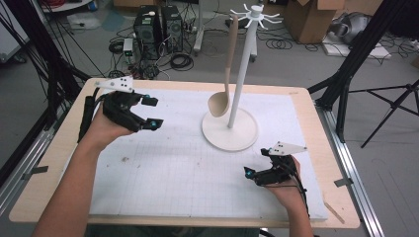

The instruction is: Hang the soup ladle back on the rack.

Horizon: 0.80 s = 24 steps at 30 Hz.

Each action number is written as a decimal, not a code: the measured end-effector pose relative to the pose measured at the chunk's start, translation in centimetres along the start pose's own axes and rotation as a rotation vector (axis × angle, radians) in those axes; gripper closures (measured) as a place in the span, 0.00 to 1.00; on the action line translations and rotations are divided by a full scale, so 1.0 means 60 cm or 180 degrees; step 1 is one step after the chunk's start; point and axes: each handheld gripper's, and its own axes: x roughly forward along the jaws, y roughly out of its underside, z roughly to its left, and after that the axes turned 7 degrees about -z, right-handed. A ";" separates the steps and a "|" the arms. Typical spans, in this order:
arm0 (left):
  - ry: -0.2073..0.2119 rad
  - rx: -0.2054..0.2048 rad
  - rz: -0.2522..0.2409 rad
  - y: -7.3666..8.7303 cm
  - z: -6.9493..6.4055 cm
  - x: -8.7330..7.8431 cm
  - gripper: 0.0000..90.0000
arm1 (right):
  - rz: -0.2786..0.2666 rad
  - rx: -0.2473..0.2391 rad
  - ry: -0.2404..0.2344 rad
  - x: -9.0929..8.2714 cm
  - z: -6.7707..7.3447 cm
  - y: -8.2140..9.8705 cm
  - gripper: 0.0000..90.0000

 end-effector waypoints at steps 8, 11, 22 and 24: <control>-0.0107 -0.0020 -0.0025 0.059 -0.010 -0.022 0.06 | 0.0023 -0.0016 0.0007 0.002 -0.001 0.001 0.02; -0.0124 -0.0038 -0.0030 0.083 -0.015 -0.026 0.05 | 0.0030 0.0001 0.0002 0.002 0.000 0.002 0.02; -0.0207 -0.0041 -0.0124 0.165 -0.036 -0.033 0.02 | 0.0020 0.0016 0.0006 0.003 -0.003 0.003 0.02; -0.0233 -0.0051 -0.0130 0.177 -0.038 -0.037 0.02 | -0.0021 0.0037 -0.0004 0.001 -0.003 0.002 0.02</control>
